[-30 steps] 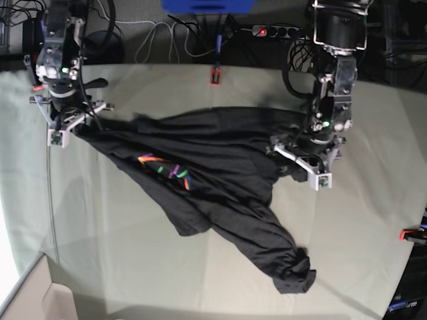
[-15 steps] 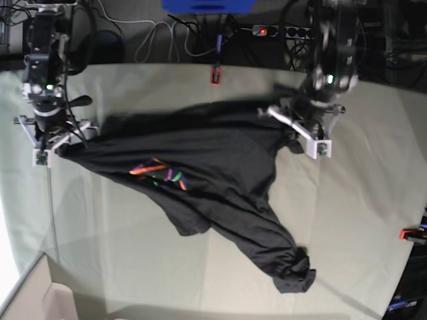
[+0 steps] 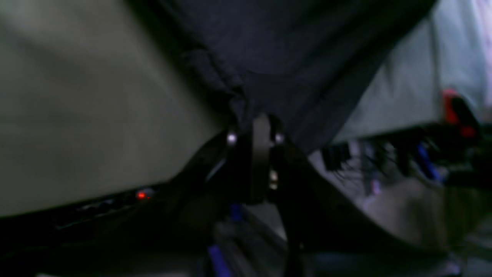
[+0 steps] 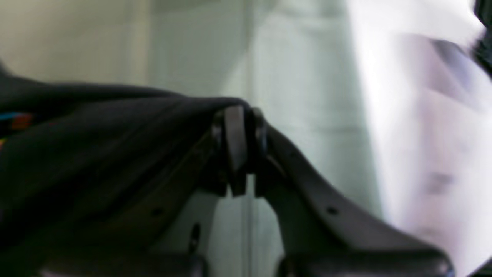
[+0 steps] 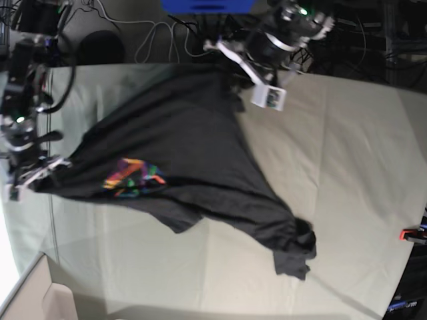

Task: Layout the t-shirt on the table in an organized manner, then fold the t-shirt properly
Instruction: 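Drag the shirt with both grippers to spread it flat, then release, then grasp the shirt edge near the print with the right gripper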

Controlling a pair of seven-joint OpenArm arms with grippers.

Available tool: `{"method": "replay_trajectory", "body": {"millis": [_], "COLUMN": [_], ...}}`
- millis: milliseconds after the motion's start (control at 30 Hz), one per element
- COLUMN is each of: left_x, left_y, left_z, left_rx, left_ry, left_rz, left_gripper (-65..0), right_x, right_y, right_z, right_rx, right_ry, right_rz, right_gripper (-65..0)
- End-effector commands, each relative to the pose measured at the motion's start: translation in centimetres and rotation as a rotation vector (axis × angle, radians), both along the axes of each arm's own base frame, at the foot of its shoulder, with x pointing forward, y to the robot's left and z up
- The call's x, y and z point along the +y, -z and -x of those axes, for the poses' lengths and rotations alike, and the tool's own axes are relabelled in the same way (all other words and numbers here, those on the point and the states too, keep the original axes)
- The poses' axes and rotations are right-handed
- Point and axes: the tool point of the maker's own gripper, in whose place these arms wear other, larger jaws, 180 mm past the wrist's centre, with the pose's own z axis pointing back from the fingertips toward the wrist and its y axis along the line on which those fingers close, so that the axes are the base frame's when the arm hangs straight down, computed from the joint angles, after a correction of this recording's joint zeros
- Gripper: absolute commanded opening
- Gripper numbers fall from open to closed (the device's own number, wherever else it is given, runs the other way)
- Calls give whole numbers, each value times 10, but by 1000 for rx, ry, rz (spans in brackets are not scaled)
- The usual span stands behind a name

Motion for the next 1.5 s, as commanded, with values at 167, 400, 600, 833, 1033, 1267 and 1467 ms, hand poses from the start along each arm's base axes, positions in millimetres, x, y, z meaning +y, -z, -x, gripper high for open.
{"method": "replay_trajectory", "body": {"millis": [167,400,600,833,1033,1267,1467], "left_x": [-35,-48,-85,-86,-75,8,123], "left_y": [-21,-33,-47,-43,-40,-27,-38], "left_z": [-10,-33,-26,-21,-25,-66,-106], "left_rx": [-71,-167,-216,-200,-210,-203,-237], "left_ry": [89,201,333,371,367,141,-184], "left_rz": [55,29,59,42,12,-112,-238], "left_gripper": [-649,-642,-499,-375,-375,-374,-374], "right_x": [-26,-25,-17,7,45,133,225], "right_y": [-23,-1,14,19,13,42,50], "right_z": [-10,7,24,42,53,65,69], "right_rx": [-23,49,82,86,56,135,170], "right_ry": [5,-4,-7,-19,-58,-250,-487], "right_rz": [20,4,-13,-39,-75,-171,-245], "right_gripper": [-515,-398,-335,-335,-331,-331,-331]}}
